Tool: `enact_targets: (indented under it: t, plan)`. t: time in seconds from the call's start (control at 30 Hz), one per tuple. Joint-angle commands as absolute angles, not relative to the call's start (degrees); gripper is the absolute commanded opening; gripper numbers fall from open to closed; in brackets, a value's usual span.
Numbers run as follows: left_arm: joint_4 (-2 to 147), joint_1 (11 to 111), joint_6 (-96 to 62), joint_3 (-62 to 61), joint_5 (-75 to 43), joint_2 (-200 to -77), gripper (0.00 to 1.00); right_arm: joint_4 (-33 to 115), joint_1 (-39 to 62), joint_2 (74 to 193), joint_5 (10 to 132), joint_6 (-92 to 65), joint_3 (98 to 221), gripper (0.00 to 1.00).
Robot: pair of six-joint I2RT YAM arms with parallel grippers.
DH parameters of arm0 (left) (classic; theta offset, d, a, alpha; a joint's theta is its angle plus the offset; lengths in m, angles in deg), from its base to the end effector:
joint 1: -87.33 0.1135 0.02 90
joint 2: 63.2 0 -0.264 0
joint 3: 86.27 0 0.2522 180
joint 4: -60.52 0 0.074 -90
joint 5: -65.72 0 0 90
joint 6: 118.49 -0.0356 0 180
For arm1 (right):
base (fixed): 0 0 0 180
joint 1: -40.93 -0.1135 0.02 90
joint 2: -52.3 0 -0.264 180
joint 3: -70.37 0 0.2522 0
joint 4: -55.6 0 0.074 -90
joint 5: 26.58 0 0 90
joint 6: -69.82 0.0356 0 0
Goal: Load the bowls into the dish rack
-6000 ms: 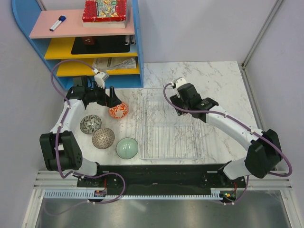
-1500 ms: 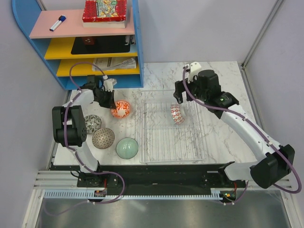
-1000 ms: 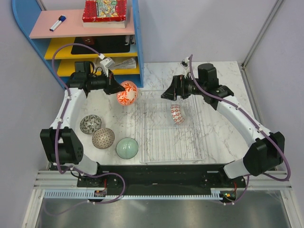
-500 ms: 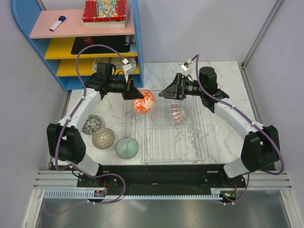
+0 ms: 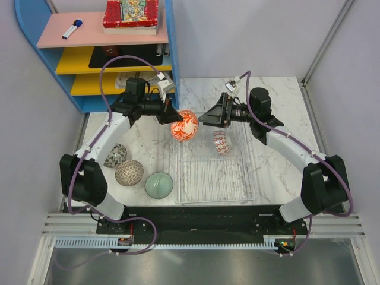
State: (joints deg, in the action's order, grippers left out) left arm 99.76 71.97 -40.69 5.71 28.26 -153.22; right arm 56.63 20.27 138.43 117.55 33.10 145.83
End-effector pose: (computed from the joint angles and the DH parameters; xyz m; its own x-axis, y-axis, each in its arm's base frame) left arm 0.3283 -0.1195 0.3282 -0.4081 0.2454 -0.8793 0.8762 0.3758 -0.3018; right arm 0.3113 0.1482 0.3143 -0.8586 0.1782 -0.4807 -0.4450 0.2066 0.8714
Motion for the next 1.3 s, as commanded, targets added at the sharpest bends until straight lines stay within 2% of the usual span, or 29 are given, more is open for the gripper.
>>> enact_targets:
  t: [0.0, 0.7, 0.93, 1.07, 1.27]
  plan:
    - [95.20, 70.80, -37.45, 6.42, 28.55, -149.60, 0.02, 61.97, 20.37, 138.96, 118.44, 34.57, 144.43, 0.98]
    - [90.11, 69.04, -35.25, 3.25, 26.44, -146.96, 0.02, 69.09, 18.61, 140.37, 119.41, 40.73, 142.93, 0.98]
    - [89.58, 68.87, -34.90, 3.34, 26.00, -146.70, 0.02, 69.18, 17.38, 140.98, 119.41, 40.20, 142.58, 0.94]
    - [89.23, 68.87, -34.90, 2.90, 25.73, -146.44, 0.02, 69.18, 17.12, 141.25, 119.41, 40.29, 142.58, 0.90]
    - [88.61, 68.87, -34.90, 2.38, 25.38, -146.09, 0.02, 70.75, 17.03, 141.16, 119.94, 41.34, 141.79, 0.75]
